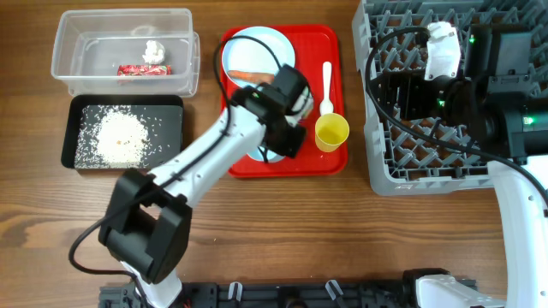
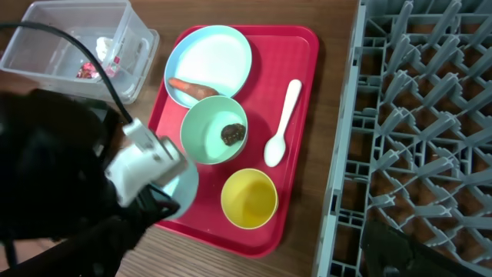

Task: Sort waste into correct bins and load items into the dishwasher rack
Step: 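Set the empty light-blue bowl back on the red tray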

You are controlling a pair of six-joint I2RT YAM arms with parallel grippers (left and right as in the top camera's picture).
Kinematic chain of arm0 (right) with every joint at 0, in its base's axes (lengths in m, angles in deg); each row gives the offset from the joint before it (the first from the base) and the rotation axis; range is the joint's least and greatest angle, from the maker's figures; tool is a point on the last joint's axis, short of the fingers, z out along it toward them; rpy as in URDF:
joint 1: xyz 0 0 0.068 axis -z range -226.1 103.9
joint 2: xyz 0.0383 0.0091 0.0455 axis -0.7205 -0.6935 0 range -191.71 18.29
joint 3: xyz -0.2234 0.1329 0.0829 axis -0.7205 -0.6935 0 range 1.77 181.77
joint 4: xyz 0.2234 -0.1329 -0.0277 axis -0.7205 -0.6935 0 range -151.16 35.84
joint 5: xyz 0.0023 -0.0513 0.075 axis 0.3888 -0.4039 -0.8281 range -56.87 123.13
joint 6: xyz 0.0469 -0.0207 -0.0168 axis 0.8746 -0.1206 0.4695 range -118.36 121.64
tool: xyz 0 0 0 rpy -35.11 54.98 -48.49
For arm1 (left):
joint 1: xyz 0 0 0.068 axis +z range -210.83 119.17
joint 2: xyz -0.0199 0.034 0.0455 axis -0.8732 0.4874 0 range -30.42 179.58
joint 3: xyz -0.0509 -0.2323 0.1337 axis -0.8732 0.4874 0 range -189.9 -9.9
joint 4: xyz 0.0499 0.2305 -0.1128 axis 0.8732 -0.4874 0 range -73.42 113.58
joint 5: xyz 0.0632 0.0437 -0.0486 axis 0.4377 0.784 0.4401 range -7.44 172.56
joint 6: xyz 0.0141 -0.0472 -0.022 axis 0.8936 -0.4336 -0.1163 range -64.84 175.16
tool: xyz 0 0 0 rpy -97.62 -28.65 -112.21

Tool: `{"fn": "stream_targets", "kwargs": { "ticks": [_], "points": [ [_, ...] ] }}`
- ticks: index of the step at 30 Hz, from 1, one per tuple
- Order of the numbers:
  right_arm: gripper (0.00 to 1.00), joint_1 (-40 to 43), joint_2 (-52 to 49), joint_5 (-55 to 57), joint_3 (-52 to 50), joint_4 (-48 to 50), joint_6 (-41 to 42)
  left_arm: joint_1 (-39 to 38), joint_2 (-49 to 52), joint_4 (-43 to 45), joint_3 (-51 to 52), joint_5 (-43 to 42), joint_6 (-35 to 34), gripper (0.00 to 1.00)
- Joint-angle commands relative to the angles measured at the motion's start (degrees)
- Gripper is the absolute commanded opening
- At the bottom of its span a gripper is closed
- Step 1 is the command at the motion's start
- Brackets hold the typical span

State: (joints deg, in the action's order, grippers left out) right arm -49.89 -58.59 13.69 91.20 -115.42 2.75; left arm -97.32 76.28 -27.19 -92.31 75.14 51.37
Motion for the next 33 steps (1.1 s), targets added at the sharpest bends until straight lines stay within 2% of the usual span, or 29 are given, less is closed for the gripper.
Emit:
{"fn": "stream_targets", "kwargs": {
  "ticks": [1,6,11,13,16,19,22,23,24,27,33],
  "points": [
    [1.0,0.2,-0.7,0.5,0.8,0.1,0.4,-1.2,-0.4,1.4,2.5,4.5,-0.2,0.04],
    [1.0,0.2,-0.7,0.5,0.8,0.1,0.4,-1.0,-0.4,1.7,2.6,7.5,-0.2,0.05],
    [1.0,0.2,-0.7,0.5,0.8,-0.1,0.4,-0.9,0.3,1.7,2.6,9.3,-0.1,0.15],
    [1.0,0.2,-0.7,0.5,0.8,-0.5,0.4,-0.9,0.4,1.5,2.6,9.5,-0.1,0.28],
    [1.0,0.2,-0.7,0.5,0.8,-0.8,0.4,-0.8,0.3,1.3,2.6,9.6,0.1,0.38],
    [1.0,0.2,-0.7,0.8,0.8,-0.7,0.4,0.0,0.3,2.3,1.8,9.7,0.1,0.58],
    [1.0,0.2,-0.7,1.6,0.8,-0.9,0.4,1.6,0.2,2.3,-2.0,9.5,0.3,0.71],
    [1.0,0.2,-0.7,1.7,0.8,-1.0,0.4,2.3,0.2,2.5,-3.8,8.7,1.2,0.8],
    [1.0,0.2,-0.7,1.8,0.8,-1.0,0.4,3.1,0.3,2.9,-5.9,6.3,3.5,0.86],
    [1.0,0.2,-0.7,1.8,0.8,-0.7,0.4,5.0,0.7,4.3,-10.6,0.9,6.0,0.9],
    [1.0,0.3,-0.7,2.0,0.8,0.0,0.4,7.9,6.7,8.0,-17.0,0.9,6.6,0.92]
  ]
}}
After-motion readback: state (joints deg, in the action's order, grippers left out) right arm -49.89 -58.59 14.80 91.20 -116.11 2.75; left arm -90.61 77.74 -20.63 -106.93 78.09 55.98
